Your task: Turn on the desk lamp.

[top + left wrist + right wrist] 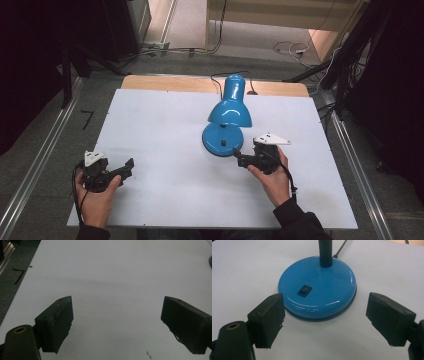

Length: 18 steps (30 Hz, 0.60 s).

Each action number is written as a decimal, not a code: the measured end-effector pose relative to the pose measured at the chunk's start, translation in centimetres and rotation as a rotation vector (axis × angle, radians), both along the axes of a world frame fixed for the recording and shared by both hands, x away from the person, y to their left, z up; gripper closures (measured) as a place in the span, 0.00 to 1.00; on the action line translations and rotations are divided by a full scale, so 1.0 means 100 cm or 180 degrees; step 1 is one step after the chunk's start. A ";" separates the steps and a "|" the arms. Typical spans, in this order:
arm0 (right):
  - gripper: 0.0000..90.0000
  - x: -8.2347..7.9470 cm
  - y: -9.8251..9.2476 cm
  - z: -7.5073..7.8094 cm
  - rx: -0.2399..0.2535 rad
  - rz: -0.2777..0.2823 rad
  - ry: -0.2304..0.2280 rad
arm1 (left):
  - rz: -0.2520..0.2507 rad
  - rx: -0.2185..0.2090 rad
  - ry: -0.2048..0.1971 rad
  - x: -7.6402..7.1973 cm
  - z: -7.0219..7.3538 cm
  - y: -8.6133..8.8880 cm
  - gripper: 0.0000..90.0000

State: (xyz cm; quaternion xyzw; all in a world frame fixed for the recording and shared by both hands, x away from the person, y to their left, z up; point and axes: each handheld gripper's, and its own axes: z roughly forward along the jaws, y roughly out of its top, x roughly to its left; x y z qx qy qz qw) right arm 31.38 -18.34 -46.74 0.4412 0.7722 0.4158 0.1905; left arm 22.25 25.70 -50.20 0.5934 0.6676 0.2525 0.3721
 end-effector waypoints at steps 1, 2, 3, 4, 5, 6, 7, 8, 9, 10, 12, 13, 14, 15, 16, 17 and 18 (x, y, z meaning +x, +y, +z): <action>0.16 0.001 0.001 0.000 -0.0007 0.0010 -0.0002 | 0.0002 -0.0001 0.0001 0.000 0.000 0.000 0.13; 0.16 0.001 0.002 0.000 -0.0007 0.0008 -0.0013 | 0.0006 -0.0003 -0.0001 0.000 0.000 0.000 0.13; 0.16 0.001 0.002 0.000 -0.0007 0.0008 -0.0013 | 0.0017 -0.0008 -0.0005 0.000 0.000 0.000 0.13; 0.16 0.002 0.003 0.000 0.0002 0.0004 -0.0012 | 0.0018 -0.0011 -0.0007 0.000 0.000 0.000 0.13; 0.17 0.003 0.005 0.000 0.0000 0.0010 -0.0015 | 0.0013 -0.0007 -0.0004 0.000 0.000 0.000 0.13; 0.17 0.003 0.005 0.000 0.0000 0.0010 -0.0015 | 0.0004 -0.0003 0.0000 0.000 0.000 0.000 0.13; 0.17 0.003 0.006 0.000 0.0000 0.0009 -0.0019 | 0.0001 -0.0001 -0.0002 0.000 0.000 0.000 0.13; 0.18 0.003 0.007 -0.001 -0.0006 0.0023 -0.0020 | 0.0001 -0.0002 -0.0004 0.000 0.000 0.001 0.13; 0.18 0.003 0.008 -0.001 -0.0012 0.0025 -0.0029 | 0.0001 0.0000 -0.0005 0.000 0.000 0.001 0.13; 0.18 0.004 0.009 -0.001 -0.0015 0.0033 -0.0029 | 0.0006 -0.0004 -0.0007 0.000 0.000 0.001 0.13; 0.18 0.004 0.012 -0.002 -0.0020 0.0045 -0.0032 | 0.0012 -0.0009 -0.0014 0.000 0.000 0.001 0.13; 0.18 0.004 0.013 -0.002 -0.0037 0.0044 -0.0049 | 0.0011 -0.0009 -0.0014 0.000 0.000 0.001 0.13; 0.19 0.005 0.014 -0.002 -0.0038 0.0052 -0.0058 | 0.0013 -0.0010 -0.0013 0.000 0.000 0.001 0.13; 0.20 0.005 0.015 -0.002 -0.0035 0.0050 -0.0052 | 0.0012 -0.0010 -0.0014 0.000 0.000 0.001 0.13; 0.20 0.005 0.015 -0.002 -0.0035 0.0050 -0.0052 | 0.0015 -0.0010 -0.0016 0.000 0.000 0.001 0.13; 0.22 0.006 0.017 -0.003 -0.0026 0.0051 -0.0053 | 0.0014 -0.0008 -0.0017 0.000 0.000 0.001 0.13; 0.23 0.007 0.017 -0.003 -0.0031 0.0048 -0.0055 | 0.0013 -0.0007 -0.0016 0.000 0.000 0.001 0.13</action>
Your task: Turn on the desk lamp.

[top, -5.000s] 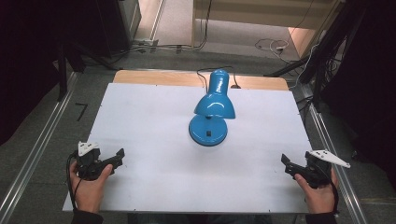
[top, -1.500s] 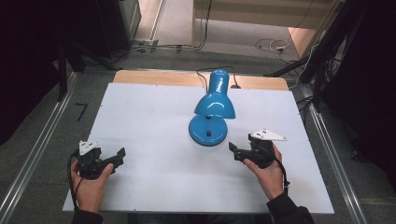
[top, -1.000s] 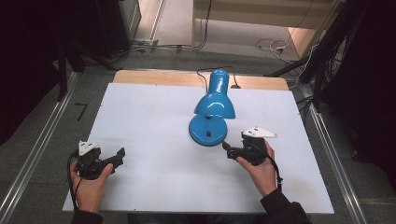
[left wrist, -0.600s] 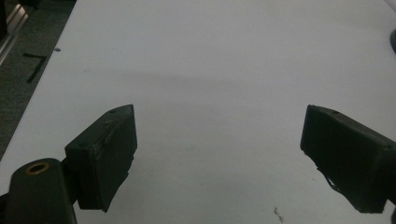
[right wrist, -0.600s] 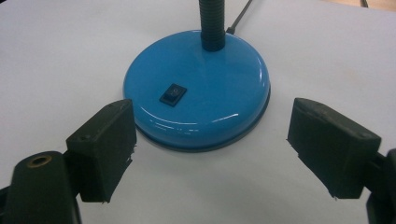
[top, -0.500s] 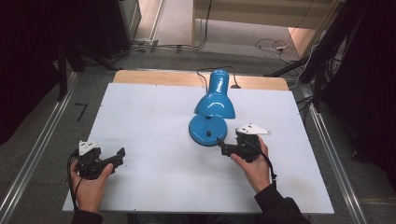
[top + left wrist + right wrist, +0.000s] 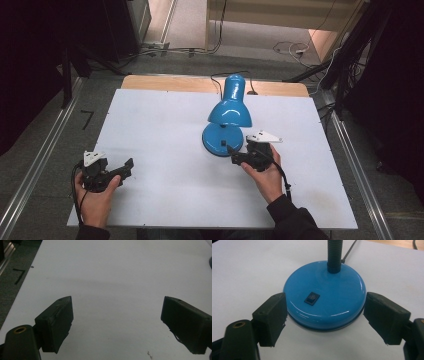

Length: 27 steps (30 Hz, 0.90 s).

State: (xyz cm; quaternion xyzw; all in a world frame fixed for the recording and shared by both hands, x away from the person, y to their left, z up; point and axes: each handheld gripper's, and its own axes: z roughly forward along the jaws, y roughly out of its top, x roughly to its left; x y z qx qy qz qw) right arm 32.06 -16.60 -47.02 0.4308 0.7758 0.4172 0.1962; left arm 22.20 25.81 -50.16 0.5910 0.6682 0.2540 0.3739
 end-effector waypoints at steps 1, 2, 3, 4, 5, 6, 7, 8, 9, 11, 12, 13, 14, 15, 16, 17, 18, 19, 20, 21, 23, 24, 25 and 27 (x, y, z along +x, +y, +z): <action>0.23 0.000 0.000 0.000 0.0000 0.0000 0.0000 | 0.0000 0.0003 0.0000 0.000 0.000 0.000 0.13; 0.24 0.000 0.001 0.000 -0.0015 -0.0020 0.0008 | 0.0001 0.0004 -0.0002 0.000 0.000 0.000 0.13; 0.32 0.001 0.001 0.000 -0.0012 -0.0054 -0.0001 | 0.0010 -0.0004 -0.0010 0.000 0.000 0.000 0.13; 0.32 0.001 0.001 0.000 -0.0012 -0.0054 -0.0001 | 0.0020 -0.0008 -0.0013 -0.001 0.000 0.001 0.13; 0.34 0.002 0.002 0.000 0.0016 -0.0043 0.0004 | 0.0024 -0.0010 -0.0013 -0.001 0.000 0.001 0.13; 0.36 0.003 0.002 0.000 0.0012 -0.0043 -0.0001 | 0.0023 -0.0005 -0.0010 -0.001 0.000 0.001 0.13; 0.38 0.003 0.003 0.000 0.0012 -0.0045 -0.0019 | 0.0020 -0.0009 -0.0008 -0.001 0.000 0.001 0.13; 0.40 0.003 0.004 0.000 0.0024 -0.0040 -0.0021 | 0.0020 -0.0009 -0.0007 -0.001 0.000 0.001 0.13; 0.41 0.004 0.007 -0.001 0.0032 -0.0053 -0.0020 | 0.0018 -0.0008 -0.0008 -0.001 0.000 0.001 0.13; 0.43 0.005 0.008 -0.002 0.0033 -0.0041 -0.0034 | 0.0017 -0.0009 -0.0008 -0.001 0.000 0.001 0.13; 0.47 0.006 0.010 -0.002 0.0042 -0.0034 -0.0047 | 0.0017 -0.0012 -0.0011 -0.001 0.000 0.001 0.13; 0.47 0.006 0.010 -0.002 0.0042 -0.0034 -0.0047 | 0.0018 -0.0011 -0.0010 -0.001 0.000 0.001 0.13; 0.50 0.006 0.011 -0.003 0.0036 -0.0016 -0.0058 | 0.0017 -0.0012 -0.0012 0.000 0.000 0.001 0.13; 0.53 0.006 0.012 -0.003 0.0037 0.0007 -0.0073 | 0.0018 -0.0011 -0.0009 -0.001 0.000 0.001 0.13; 0.58 0.007 0.013 -0.003 0.0043 0.0021 -0.0078 | 0.0016 -0.0014 -0.0010 -0.001 0.000 0.001 0.13; 0.63 0.008 0.014 -0.003 0.0055 0.0040 -0.0064 | 0.0016 -0.0013 -0.0009 -0.001 0.000 0.001 0.13; 0.67 0.009 0.015 -0.004 0.0059 0.0070 -0.0078 | 0.0013 -0.0015 -0.0011 -0.001 0.000 0.001 0.13; 0.71 0.009 0.016 -0.005 0.0074 0.0083 -0.0083 | 0.0016 -0.0015 -0.0012 -0.001 0.000 0.001 0.13; 0.74 0.010 0.017 -0.006 0.0070 0.0089 -0.0094 | 0.0012 -0.0016 -0.0010 -0.001 0.000 0.001 0.13; 0.78 0.010 0.018 -0.007 0.0056 0.0079 -0.0104 | 0.0013 -0.0012 -0.0012 -0.001 0.000 0.001 0.13; 0.90 0.012 0.021 -0.010 0.0051 0.0068 -0.0128 | 0.0011 -0.0018 -0.0010 -0.001 0.000 0.001 0.13; 0.90 0.012 0.021 -0.010 0.0051 0.0068 -0.0128 | 0.0011 -0.0018 -0.0011 -0.001 0.000 0.001 0.13; 0.93 0.012 0.022 -0.011 0.0050 0.0071 -0.0128 | 0.0009 -0.0019 -0.0010 -0.001 0.000 0.001 0.13; 0.97 0.014 0.024 -0.014 0.0032 0.0087 -0.0097 | 0.0010 -0.0016 -0.0011 -0.001 0.000 0.001 0.13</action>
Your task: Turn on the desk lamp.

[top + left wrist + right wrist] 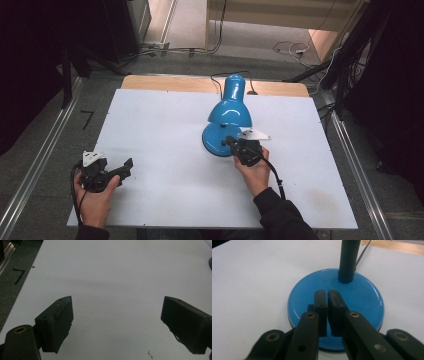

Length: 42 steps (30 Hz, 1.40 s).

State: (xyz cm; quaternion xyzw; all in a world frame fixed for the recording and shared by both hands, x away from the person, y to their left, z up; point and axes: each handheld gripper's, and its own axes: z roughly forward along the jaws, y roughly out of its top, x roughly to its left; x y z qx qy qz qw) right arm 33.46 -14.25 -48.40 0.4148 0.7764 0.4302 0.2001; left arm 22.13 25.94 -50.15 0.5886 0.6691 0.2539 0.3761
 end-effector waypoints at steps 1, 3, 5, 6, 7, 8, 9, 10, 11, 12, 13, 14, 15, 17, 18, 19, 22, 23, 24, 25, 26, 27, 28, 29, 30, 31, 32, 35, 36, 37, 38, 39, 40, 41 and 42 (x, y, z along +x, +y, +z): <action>0.97 0.002 0.001 -0.004 0.0002 0.0012 0.0035 | -0.0002 -0.0002 0.0000 0.000 0.000 0.000 0.13; 0.97 0.003 0.002 -0.005 0.0002 0.0011 0.0053 | -0.0003 -0.0001 0.0000 0.000 0.000 0.000 0.13; 0.97 0.005 0.003 -0.007 0.0017 0.0008 0.0070 | -0.0004 -0.0002 0.0001 0.000 0.000 0.000 0.13; 0.97 0.005 0.003 -0.007 0.0017 0.0008 0.0070 | -0.0008 0.0002 0.0004 0.000 0.000 0.000 0.13; 0.97 0.005 0.004 -0.008 0.0020 0.0008 0.0068 | -0.0016 0.0005 0.0010 0.000 0.000 0.000 0.13; 0.97 0.006 0.004 -0.008 0.0010 0.0011 0.0059 | -0.0017 0.0006 0.0012 0.000 0.000 0.000 0.13; 0.97 0.006 0.005 -0.009 0.0020 0.0006 0.0076 | -0.0017 0.0006 0.0011 0.000 0.000 0.000 0.13; 0.97 0.006 0.005 -0.010 0.0010 0.0005 0.0073 | -0.0015 0.0003 0.0007 0.000 0.000 0.000 0.13; 0.97 0.007 0.005 -0.010 0.0010 0.0003 0.0084 | -0.0011 -0.0002 0.0004 0.000 0.000 0.000 0.13; 0.97 0.007 0.005 -0.011 0.0010 -0.0005 0.0078 | -0.0005 -0.0005 0.0001 0.000 0.000 0.000 0.13; 0.97 0.008 0.005 -0.012 0.0003 -0.0006 0.0078 | -0.0010 0.0000 0.0007 0.000 0.000 0.000 0.13; 0.97 0.008 0.005 -0.012 0.0009 -0.0012 0.0079 | -0.0011 0.0000 0.0007 0.000 0.000 0.000 0.13; 0.97 0.008 0.005 -0.012 0.0009 -0.0012 0.0079 | -0.0010 0.0001 0.0007 0.000 0.000 0.000 0.13; 0.97 0.008 0.006 -0.013 -0.0002 -0.0008 0.0077 | -0.0003 -0.0003 -0.0002 0.000 0.000 0.000 0.13; 0.97 0.008 0.006 -0.013 -0.0010 -0.0010 0.0070 | -0.0008 -0.0005 0.0000 0.000 0.000 0.000 0.13; 0.97 0.008 0.006 -0.013 -0.0023 -0.0009 0.0063 | -0.0013 -0.0001 0.0004 0.000 0.000 0.000 0.13; 0.97 0.008 0.007 -0.015 -0.0030 -0.0009 0.0069 | -0.0018 0.0008 0.0013 0.000 0.000 0.000 0.13; 0.97 0.008 0.007 -0.015 -0.0036 -0.0007 0.0067 | -0.0016 0.0005 0.0008 0.000 0.000 0.000 0.13; 0.97 0.008 0.008 -0.015 -0.0037 0.0000 0.0068 | -0.0017 0.0006 0.0008 0.000 0.000 0.000 0.13; 0.97 0.008 0.008 -0.015 -0.0042 0.0006 0.0062 | -0.0017 0.0005 0.0004 0.000 0.000 0.000 0.13; 0.97 0.008 0.008 -0.015 -0.0047 0.0006 0.0053 | -0.0016 0.0002 0.0003 0.000 0.000 0.000 0.13; 0.97 0.008 0.009 -0.016 -0.0049 0.0010 0.0046 | -0.0010 0.0002 0.0003 0.000 0.000 0.000 0.13; 0.97 0.007 0.009 -0.016 -0.0049 0.0018 0.0041 | -0.0010 0.0001 0.0003 0.000 0.000 0.000 0.13; 0.97 0.007 0.009 -0.015 -0.0049 0.0027 0.0045 | -0.0009 -0.0001 0.0001 0.000 0.000 0.000 0.13; 0.97 0.006 0.010 -0.016 -0.0084 0.0019 0.0014 | -0.0009 0.0001 0.0001 0.000 0.000 0.000 0.13; 0.97 0.006 0.010 -0.016 -0.0084 0.0019 0.0014 | -0.0009 -0.0001 -0.0001 0.000 0.000 0.000 0.13; 0.97 0.005 0.010 -0.016 -0.0085 0.0017 0.0011 | -0.0007 0.0002 0.0001 0.000 0.000 0.000 0.13; 0.97 0.006 0.010 -0.016 -0.0075 0.0012 0.0018 | -0.0014 0.0005 0.0004 -0.001 0.000 0.000 0.13; 0.97 0.006 0.010 -0.016 -0.0081 0.0011 0.0013 | -0.0008 0.0002 0.0001 0.000 0.000 0.000 0.13; 0.97 0.005 0.010 -0.016 -0.0082 0.0014 0.0009 | -0.0009 0.0002 0.0003 0.000 0.000 0.000 0.13; 0.97 0.005 0.010 -0.016 -0.0080 0.0005 0.0020 | -0.0014 0.0007 0.0007 0.000 0.000 0.000 0.13; 0.97 0.005 0.010 -0.016 -0.0076 0.0007 0.0020 | -0.0024 0.0011 0.0010 0.000 0.000 0.000 0.13; 0.97 0.005 0.010 -0.016 -0.0067 0.0006 0.0020 | -0.0025 0.0010 0.0009 0.000 0.000 0.000 0.13; 0.97 0.005 0.010 -0.016 -0.0072 0.0007 0.0010 | -0.0022 0.0009 0.0005 0.000 0.000 -0.001 0.13; 0.97 0.005 0.010 -0.016 -0.0068 0.0002 0.0010 | -0.0026 0.0016 0.0010 -0.001 0.000 0.000 0.13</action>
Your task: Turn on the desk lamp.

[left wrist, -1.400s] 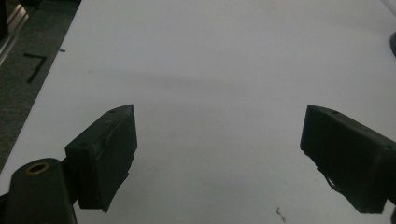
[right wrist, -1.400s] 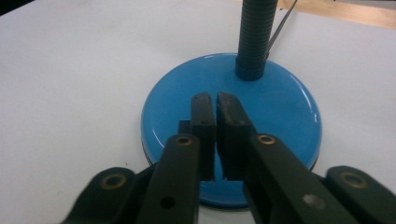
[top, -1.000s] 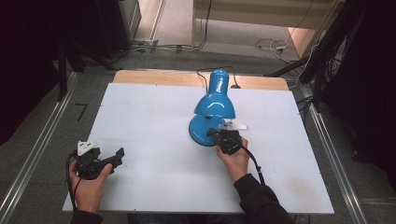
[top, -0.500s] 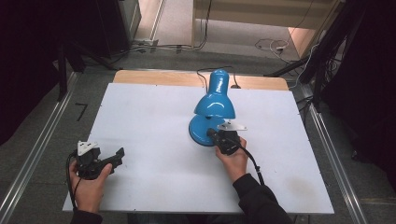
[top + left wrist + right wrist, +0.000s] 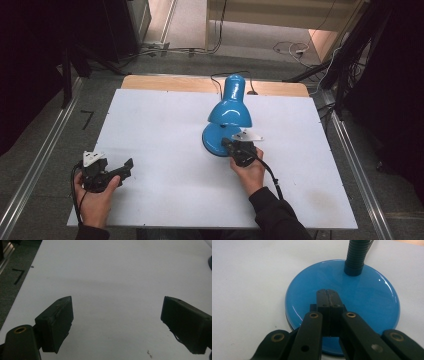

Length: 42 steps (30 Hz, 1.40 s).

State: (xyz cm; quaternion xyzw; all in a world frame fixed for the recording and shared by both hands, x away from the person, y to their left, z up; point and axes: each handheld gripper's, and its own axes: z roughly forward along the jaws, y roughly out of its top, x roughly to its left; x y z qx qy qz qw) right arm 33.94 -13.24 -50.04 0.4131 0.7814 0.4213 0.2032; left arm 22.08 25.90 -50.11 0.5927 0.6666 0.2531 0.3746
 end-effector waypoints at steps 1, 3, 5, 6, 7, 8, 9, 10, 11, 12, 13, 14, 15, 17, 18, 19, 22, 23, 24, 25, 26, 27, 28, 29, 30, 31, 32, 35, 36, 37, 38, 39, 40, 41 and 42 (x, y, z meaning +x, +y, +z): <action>0.98 0.000 0.000 0.000 -0.0002 0.0000 -0.0010 | 0.0005 -0.0004 -0.0003 0.000 0.000 0.000 0.13; 0.98 0.000 0.000 0.000 0.0001 -0.0009 -0.0016 | 0.0007 -0.0003 -0.0002 0.000 0.000 0.000 0.13; 0.97 0.000 0.000 -0.001 -0.0002 -0.0003 -0.0022 | 0.0005 -0.0003 -0.0002 0.000 0.000 0.000 0.13; 0.97 0.000 0.000 0.000 -0.0003 -0.0004 -0.0018 | 0.0005 -0.0004 -0.0002 0.000 0.000 0.000 0.13; 0.98 0.000 0.000 -0.001 -0.0004 -0.0003 -0.0022 | 0.0004 -0.0004 0.0000 0.000 0.000 0.000 0.13; 0.97 0.000 0.000 -0.001 -0.0007 -0.0004 -0.0024 | 0.0004 -0.0002 0.0000 0.000 0.000 0.000 0.13; 0.98 -0.001 0.000 -0.001 -0.0005 -0.0007 -0.0022 | 0.0004 -0.0003 0.0000 0.000 0.000 0.000 0.13; 0.98 0.000 0.000 -0.001 -0.0002 -0.0007 -0.0021 | 0.0006 -0.0002 0.0001 0.000 0.000 0.000 0.13; 0.98 0.000 0.000 -0.001 -0.0001 -0.0005 -0.0022 | 0.0006 -0.0002 0.0001 0.000 0.000 0.000 0.13; 0.98 0.000 0.000 -0.001 -0.0002 -0.0004 -0.0022 | 0.0006 -0.0001 0.0001 0.000 0.000 0.000 0.13; 0.98 0.000 0.000 -0.001 -0.0002 -0.0004 -0.0022 | 0.0001 -0.0002 0.0001 0.000 0.000 0.000 0.13; 0.98 0.000 0.000 -0.001 -0.0003 -0.0006 -0.0023 | 0.0000 -0.0001 0.0005 0.000 0.000 0.000 0.13; 0.98 0.000 0.000 -0.001 -0.0003 -0.0006 -0.0023 | 0.0002 -0.0001 0.0002 0.000 0.000 0.000 0.13; 0.98 -0.001 0.000 -0.001 -0.0008 -0.0006 -0.0030 | 0.0000 -0.0001 -0.0001 0.000 0.000 0.000 0.13; 0.98 -0.001 0.000 -0.001 -0.0005 -0.0011 -0.0028 | 0.0000 -0.0001 -0.0002 0.000 0.000 0.000 0.13; 0.98 -0.001 0.000 -0.001 -0.0005 -0.0014 -0.0031 | 0.0002 -0.0002 -0.0001 0.000 0.000 0.000 0.13; 0.98 -0.002 0.001 -0.001 0.0007 -0.0023 -0.0034 | 0.0006 -0.0006 -0.0005 -0.001 0.000 0.000 0.13; 0.98 -0.002 0.001 -0.002 0.0003 -0.0027 -0.0038 | 0.0006 -0.0005 -0.0005 -0.001 0.000 0.000 0.13; 0.98 -0.002 0.001 -0.002 -0.0001 -0.0026 -0.0038 | 0.0006 -0.0005 -0.0006 -0.001 0.000 0.000 0.13; 0.98 -0.003 0.001 -0.002 -0.0001 -0.0029 -0.0040 | 0.0007 -0.0006 -0.0006 -0.001 0.000 0.000 0.13; 0.98 -0.003 0.001 -0.002 -0.0006 -0.0026 -0.0042 | 0.0005 -0.0005 -0.0006 -0.001 0.000 0.000 0.13; 0.98 -0.002 0.001 -0.002 -0.0033 -0.0020 -0.0003 | 0.0005 -0.0004 -0.0007 -0.001 0.000 0.000 0.13; 0.98 -0.003 0.001 -0.004 -0.0023 -0.0018 -0.0031 | 0.0005 -0.0006 -0.0009 -0.001 0.000 0.000 0.13; 0.98 -0.003 0.001 -0.004 -0.0033 -0.0012 -0.0054 | 0.0005 -0.0004 -0.0009 -0.001 0.000 0.000 0.13; 0.98 -0.004 0.001 -0.004 -0.0039 -0.0017 -0.0054 | 0.0007 -0.0005 -0.0010 -0.001 0.000 0.000 0.13; 0.98 -0.004 0.001 -0.004 -0.0039 -0.0016 -0.0047 | 0.0007 -0.0004 -0.0008 -0.001 0.000 0.000 0.13; 0.98 -0.003 0.001 -0.004 -0.0028 -0.0012 -0.0032 | 0.0008 -0.0004 -0.0007 -0.001 0.000 0.000 0.13; 0.98 -0.002 -0.001 -0.003 -0.0007 -0.0027 0.0009 | 0.0005 -0.0003 -0.0010 -0.001 0.000 0.000 0.13; 0.98 -0.002 -0.001 -0.002 0.0005 -0.0025 0.0038 | 0.0010 -0.0004 -0.0010 -0.001 0.000 0.000 0.13; 0.97 -0.002 -0.002 -0.002 0.0030 -0.0037 0.0072 | 0.0013 -0.0006 -0.0009 0.000 0.000 0.000 0.13; 0.96 -0.001 -0.003 -0.001 0.0070 -0.0031 0.0111 | 0.0015 -0.0007 -0.0009 0.000 0.000 0.000 0.13; 0.92 0.000 -0.004 -0.001 0.0113 -0.0033 0.0137 | 0.0018 -0.0006 -0.0008 0.000 0.000 0.000 0.13; 0.88 0.000 -0.006 0.001 0.0132 -0.0035 0.0123 | 0.0018 -0.0004 -0.0008 0.000 0.000 0.001 0.13; 0.86 0.000 -0.007 0.002 0.0138 -0.0027 0.0090 | 0.0023 -0.0007 -0.0010 0.000 0.000 0.000 0.13; 0.83 -0.001 -0.008 0.004 0.0154 -0.0038 0.0069 | 0.0021 -0.0004 -0.0006 0.000 0.000 0.000 0.13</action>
